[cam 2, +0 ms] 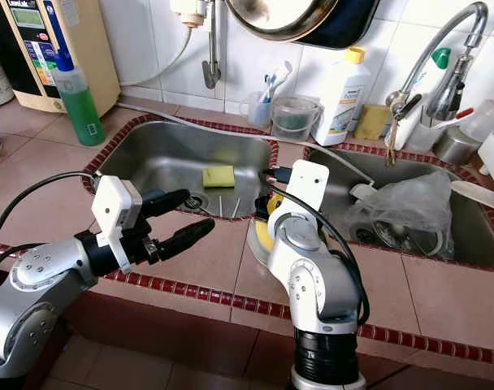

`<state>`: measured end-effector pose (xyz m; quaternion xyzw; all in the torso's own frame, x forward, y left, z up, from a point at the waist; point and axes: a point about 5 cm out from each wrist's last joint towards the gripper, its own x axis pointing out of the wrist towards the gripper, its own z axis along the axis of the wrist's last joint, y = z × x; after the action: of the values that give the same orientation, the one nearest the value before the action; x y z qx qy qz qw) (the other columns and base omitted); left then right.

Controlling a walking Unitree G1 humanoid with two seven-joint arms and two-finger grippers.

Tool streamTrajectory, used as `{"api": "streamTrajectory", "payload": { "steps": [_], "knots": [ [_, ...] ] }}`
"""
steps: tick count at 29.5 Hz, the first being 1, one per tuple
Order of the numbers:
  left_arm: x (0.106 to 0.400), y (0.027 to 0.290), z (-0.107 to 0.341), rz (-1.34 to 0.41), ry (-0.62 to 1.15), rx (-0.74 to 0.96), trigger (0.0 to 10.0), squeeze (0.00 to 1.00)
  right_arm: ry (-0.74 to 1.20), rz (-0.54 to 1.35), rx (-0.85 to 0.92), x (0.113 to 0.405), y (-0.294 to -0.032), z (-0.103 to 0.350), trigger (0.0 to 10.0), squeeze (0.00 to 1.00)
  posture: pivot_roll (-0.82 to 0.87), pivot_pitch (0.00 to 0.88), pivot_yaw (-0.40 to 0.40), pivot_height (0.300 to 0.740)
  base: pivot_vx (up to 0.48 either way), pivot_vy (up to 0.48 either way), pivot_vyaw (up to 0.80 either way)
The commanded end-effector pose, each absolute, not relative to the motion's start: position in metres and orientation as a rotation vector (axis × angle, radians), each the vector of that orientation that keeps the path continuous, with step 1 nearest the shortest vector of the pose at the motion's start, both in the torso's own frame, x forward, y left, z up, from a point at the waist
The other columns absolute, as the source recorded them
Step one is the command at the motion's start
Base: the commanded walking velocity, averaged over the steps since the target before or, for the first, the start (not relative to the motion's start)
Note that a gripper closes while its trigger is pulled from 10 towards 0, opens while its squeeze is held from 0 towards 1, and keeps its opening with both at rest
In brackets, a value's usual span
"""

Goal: Kitchen organization

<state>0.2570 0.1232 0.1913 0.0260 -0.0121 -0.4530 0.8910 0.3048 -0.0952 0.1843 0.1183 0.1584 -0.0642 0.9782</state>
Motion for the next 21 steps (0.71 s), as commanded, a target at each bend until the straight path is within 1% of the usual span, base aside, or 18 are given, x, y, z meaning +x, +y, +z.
{"api": "streamTrajectory", "payload": {
  "steps": [1,5,7,10,11,14,19,21],
  "knots": [
    [0.254,0.122,0.194,-0.956,-0.031,0.061,10.0,0.0,0.205,-0.061,0.291,0.303,-0.071,0.215,10.0,0.0,0.09,0.0,-0.068,0.74,0.0,0.0,0.0],
    [0.255,0.122,0.195,-0.956,-0.031,0.059,10.0,0.0,0.17,-0.072,0.241,0.296,-0.084,0.212,10.0,0.0,0.07,0.0,-0.059,0.74,0.0,0.0,0.0],
    [0.255,0.12,0.195,-0.96,-0.029,0.051,10.0,0.0,0.101,-0.086,0.166,0.289,-0.098,0.21,10.0,0.0,0.06,0.0,-0.049,0.74,0.0,0.0,0.0],
    [0.256,0.118,0.194,-0.973,-0.026,0.047,10.0,0.0,0.113,-0.067,0.134,0.281,-0.11,0.201,10.0,0.0,0.04,0.0,-0.037,0.74,0.0,0.0,0.0],
    [0.256,0.118,0.194,-0.973,-0.026,0.047,10.0,0.0,0.113,-0.067,0.134,0.281,-0.11,0.201,10.0,0.0,0.04,0.0,-0.037,0.74,0.0,0.0,0.0],
    [0.258,0.116,0.195,-0.986,-0.025,0.042,10.0,0.0,0.108,-0.052,0.075,0.268,-0.124,0.193,10.0,0.0,0.02,0.0,-0.027,0.74,0.0,0.0,0.0],
    [0.262,0.117,0.197,-0.991,-0.024,0.043,10.0,0.0,0.123,-0.049,0.039,0.247,-0.149,0.181,10.0,0.0,-0.01,0.0,-0.005,0.74,0.0,0.0,0.0],
    [0.262,0.116,0.197,-0.994,-0.024,0.041,10.0,0.0,0.128,-0.051,0.041,0.244,-0.154,0.18,10.0,0.0,-0.01,0.0,-0.001,0.74,0.0,0.0,0.0]
  ]
}}
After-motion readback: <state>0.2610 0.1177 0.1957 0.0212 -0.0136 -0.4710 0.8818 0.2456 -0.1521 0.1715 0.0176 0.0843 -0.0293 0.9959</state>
